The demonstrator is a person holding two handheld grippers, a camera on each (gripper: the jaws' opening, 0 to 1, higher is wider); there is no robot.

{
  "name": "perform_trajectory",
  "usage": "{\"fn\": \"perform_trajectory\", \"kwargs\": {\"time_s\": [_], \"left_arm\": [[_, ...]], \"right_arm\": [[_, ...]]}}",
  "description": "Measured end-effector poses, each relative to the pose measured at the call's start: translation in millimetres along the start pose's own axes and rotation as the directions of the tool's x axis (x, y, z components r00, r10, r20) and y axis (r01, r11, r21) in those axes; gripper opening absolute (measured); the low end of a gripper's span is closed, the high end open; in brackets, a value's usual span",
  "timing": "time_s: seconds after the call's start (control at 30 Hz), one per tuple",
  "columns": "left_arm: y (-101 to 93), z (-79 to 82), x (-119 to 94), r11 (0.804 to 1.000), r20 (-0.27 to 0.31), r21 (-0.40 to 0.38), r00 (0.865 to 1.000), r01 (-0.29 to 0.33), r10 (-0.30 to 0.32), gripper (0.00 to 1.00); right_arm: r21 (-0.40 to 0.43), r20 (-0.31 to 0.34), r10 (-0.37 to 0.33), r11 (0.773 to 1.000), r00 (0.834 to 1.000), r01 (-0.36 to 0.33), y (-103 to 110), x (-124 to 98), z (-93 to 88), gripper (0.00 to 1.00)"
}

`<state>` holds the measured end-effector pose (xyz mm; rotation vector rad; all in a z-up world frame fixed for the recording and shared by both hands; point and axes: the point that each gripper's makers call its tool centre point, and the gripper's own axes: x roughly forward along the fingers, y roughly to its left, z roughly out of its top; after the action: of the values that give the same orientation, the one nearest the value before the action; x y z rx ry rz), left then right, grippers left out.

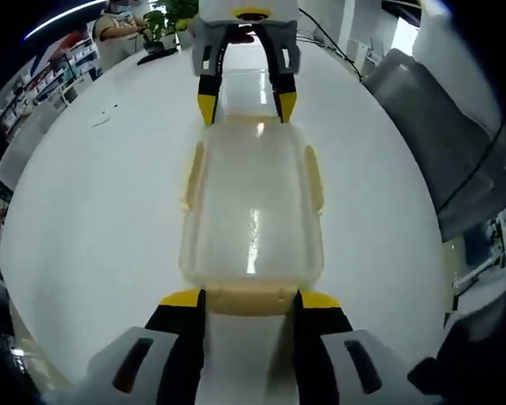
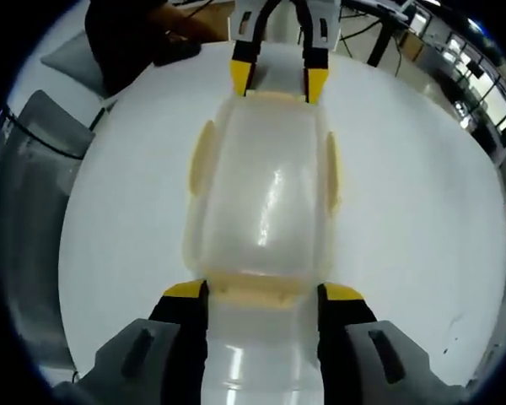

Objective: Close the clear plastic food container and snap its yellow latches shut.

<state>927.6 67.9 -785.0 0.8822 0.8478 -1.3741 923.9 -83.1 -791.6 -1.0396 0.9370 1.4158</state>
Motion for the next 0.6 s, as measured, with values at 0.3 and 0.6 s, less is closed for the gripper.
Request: {"fn": "perform_trajectory", "kwargs": {"time_s": [0.3,0.6], "left_arm": [[0.0,-0.9,-0.8,1.0,0.0,-0.029,1.0,-0.011,0.011,0.34],[0.0,-0.4,-1.2,0.997,0.03,-0.069,0.999,-0.027,0.029,0.33]], "right_arm": [[0.01,0.014,-0.005,1.0,1.0,0.005,-3.4,-0.9,-1.5,0.38],[0.01,0.007,-0.004,1.0,1.0,0.004,-3.2,-0.6,-1.9,0.37]]}}
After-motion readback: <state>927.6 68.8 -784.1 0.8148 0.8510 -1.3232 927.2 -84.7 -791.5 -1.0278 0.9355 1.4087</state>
